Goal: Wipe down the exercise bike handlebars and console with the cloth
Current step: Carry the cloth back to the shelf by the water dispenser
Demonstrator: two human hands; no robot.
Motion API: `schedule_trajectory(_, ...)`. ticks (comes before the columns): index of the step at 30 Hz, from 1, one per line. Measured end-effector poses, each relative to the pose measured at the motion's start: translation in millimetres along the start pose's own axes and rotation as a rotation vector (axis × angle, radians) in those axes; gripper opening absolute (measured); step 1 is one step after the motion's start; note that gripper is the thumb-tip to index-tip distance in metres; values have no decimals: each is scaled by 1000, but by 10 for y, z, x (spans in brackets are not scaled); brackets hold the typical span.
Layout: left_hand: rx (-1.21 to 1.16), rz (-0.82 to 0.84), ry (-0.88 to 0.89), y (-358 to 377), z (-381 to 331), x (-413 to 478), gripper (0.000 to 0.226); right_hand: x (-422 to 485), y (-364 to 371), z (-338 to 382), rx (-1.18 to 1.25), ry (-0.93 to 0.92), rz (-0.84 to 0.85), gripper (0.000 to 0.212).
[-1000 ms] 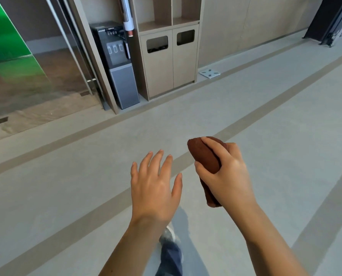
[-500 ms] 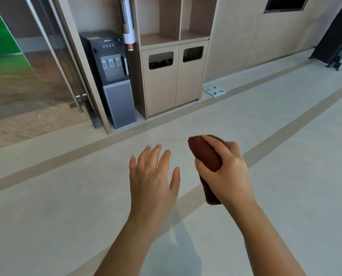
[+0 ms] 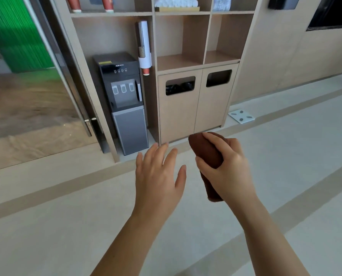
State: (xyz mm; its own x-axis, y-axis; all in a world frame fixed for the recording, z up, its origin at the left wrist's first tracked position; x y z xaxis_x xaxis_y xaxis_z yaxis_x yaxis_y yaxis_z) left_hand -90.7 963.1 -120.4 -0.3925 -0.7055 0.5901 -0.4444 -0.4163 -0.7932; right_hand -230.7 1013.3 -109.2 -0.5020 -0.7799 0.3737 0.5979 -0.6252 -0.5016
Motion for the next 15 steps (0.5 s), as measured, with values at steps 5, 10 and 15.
schedule_trajectory(5, 35, -65, -81, 403, 403, 795, 41, 1065, 431, -56, 12, -50, 58, 52)
schedule_trajectory(10, 61, -96, -108, 906, 872, 1572, 39, 1997, 1085, -91, 11, -104, 119, 52)
schedule_trajectory(15, 64, -116, -114, 1479, 1581, 2450, 39, 3000, 1842, -63, 0, -155, 113, 53)
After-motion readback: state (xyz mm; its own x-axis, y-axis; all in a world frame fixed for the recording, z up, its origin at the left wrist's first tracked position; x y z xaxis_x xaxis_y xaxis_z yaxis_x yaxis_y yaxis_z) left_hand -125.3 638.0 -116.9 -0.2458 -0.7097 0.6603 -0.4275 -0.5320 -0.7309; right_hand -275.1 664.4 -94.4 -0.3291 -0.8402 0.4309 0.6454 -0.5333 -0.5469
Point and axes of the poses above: each hand's wrist, its own x-axis towards the middle knuckle, its own y-axis out of the palm, z = x × y, the point moved 9 cm from there along x, towards the middle knuckle, and after that the axes turned 5 degrees about x, right-handed, at the moved point
